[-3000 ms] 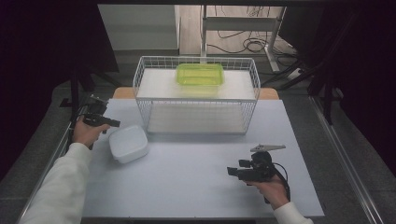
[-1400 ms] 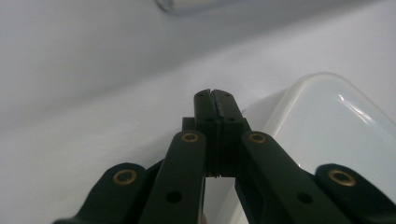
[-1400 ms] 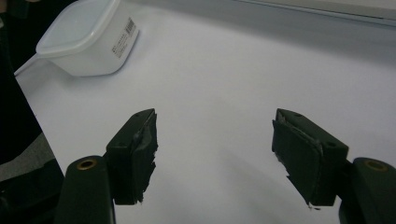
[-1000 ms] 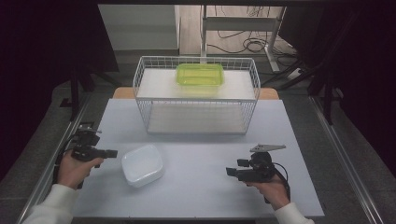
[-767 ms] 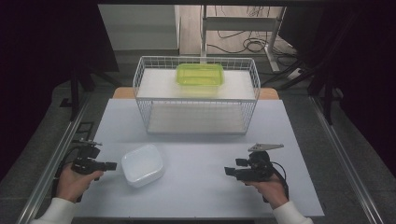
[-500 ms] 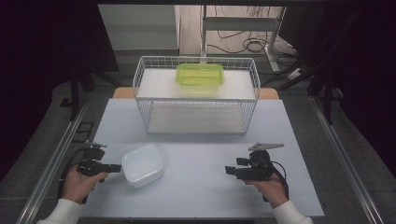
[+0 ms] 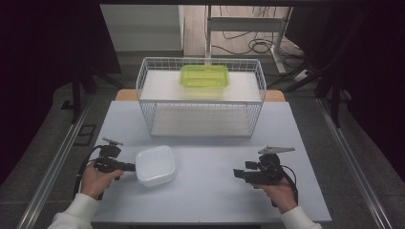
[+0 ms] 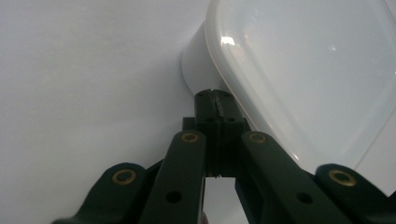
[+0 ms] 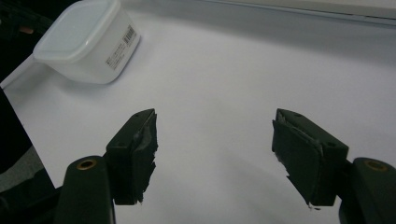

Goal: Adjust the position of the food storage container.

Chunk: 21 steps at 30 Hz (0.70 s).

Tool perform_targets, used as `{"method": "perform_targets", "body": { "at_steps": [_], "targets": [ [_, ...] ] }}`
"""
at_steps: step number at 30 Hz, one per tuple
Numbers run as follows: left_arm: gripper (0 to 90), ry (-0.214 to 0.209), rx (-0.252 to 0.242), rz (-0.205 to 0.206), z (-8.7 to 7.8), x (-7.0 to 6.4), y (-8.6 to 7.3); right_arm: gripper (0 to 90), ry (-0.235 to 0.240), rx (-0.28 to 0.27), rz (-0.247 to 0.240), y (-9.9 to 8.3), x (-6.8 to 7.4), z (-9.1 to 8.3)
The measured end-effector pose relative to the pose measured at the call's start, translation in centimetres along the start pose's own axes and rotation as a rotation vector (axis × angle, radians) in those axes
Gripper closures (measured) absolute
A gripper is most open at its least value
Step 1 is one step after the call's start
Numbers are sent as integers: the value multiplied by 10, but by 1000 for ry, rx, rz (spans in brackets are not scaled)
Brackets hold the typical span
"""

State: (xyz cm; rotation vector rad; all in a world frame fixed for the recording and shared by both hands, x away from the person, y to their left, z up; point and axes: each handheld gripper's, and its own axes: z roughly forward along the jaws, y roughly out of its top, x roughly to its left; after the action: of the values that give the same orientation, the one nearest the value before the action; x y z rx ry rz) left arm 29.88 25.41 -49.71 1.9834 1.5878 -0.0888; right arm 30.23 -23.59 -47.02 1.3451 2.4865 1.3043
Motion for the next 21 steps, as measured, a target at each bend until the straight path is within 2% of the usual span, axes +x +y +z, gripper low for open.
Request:
{"method": "perform_targets", "body": {
  "at_steps": [10, 21],
  "targets": [
    [898, -16, 21, 29, 17, -15, 16, 309, -7, -38, 24, 3, -6, -8],
    [899, -45, 43, 86, 37, -48, 27, 309, 2, -37, 20, 2, -6, -9]
  ]
}}
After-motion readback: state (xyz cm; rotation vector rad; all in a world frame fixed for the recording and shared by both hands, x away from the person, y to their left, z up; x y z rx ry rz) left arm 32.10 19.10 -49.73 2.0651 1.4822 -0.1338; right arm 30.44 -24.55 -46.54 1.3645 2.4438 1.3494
